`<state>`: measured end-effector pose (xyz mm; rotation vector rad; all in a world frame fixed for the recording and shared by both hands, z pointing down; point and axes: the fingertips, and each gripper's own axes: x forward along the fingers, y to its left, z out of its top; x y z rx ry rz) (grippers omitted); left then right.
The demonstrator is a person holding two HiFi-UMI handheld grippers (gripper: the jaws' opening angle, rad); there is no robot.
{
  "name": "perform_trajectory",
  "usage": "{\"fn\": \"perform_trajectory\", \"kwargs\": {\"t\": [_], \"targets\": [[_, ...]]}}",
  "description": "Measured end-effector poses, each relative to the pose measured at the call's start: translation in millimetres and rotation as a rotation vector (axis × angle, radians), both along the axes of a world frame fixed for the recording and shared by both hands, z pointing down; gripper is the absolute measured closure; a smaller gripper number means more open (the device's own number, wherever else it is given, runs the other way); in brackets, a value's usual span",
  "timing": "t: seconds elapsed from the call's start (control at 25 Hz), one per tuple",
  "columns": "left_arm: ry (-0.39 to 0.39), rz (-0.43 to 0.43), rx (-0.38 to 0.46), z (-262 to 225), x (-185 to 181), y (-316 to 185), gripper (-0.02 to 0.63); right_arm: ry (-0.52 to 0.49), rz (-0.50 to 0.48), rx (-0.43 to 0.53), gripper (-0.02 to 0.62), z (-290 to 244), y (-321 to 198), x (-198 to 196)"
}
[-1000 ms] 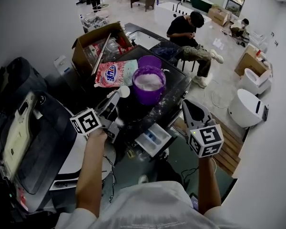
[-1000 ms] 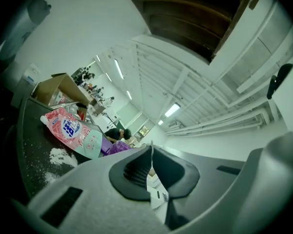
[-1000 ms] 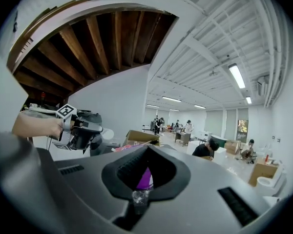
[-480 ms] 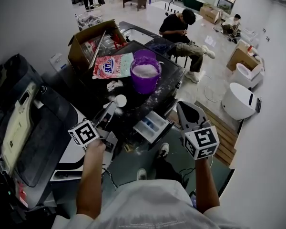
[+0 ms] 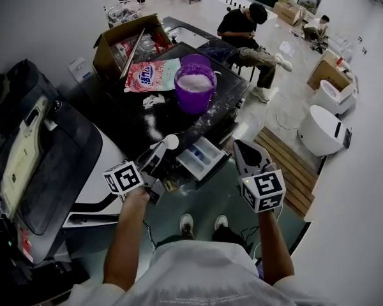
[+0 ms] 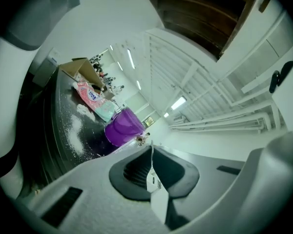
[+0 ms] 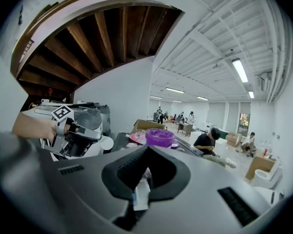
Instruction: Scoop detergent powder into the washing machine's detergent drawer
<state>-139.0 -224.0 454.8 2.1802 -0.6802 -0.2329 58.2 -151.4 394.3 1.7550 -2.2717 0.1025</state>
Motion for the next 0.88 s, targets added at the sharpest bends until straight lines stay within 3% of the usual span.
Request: {"fn": "perform_trajectory", "kwargs": {"t": [0.44, 0.88], "targets": [[-0.096, -0.037, -0.049, 48, 50, 21, 0.592, -0.035, -0.105, -0.103, 0.589, 53, -10, 27], [-0.267, -0.117, -0.027, 112, 70, 22, 0.592, -0.073, -0.201, -0.205, 0.590, 130, -15, 56]]}}
